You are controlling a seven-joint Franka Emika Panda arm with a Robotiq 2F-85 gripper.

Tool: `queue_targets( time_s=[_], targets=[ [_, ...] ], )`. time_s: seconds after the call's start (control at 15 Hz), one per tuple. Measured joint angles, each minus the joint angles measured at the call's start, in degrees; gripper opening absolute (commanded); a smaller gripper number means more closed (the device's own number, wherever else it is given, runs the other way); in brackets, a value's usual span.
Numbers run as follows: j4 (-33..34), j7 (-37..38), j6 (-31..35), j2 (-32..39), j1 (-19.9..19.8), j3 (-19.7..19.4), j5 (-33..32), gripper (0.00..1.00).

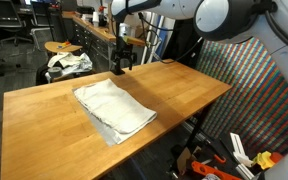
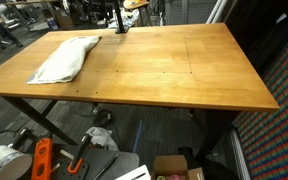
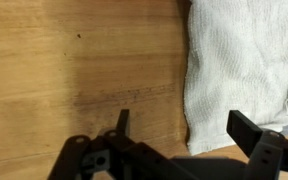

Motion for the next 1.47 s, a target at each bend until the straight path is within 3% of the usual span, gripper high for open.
queue_targets(
  time_s=[0.33, 0.53, 1.07, 1.47],
  targets=[
    [-12.48, -5.59, 5.62, -6.28, -5.38, 0.00, 7.03, 1.00],
    [-19.99, -10.37, 9.37, -10.81, -6.34, -1.34, 7.45, 1.00],
    [-41.92, -17.18, 24.19, -24.04, -3.93, -3.08, 4.22, 1.00],
    [-60.14, -17.40, 29.46, -35.73, 0.05, -1.71, 4.98, 1.00]
  ],
)
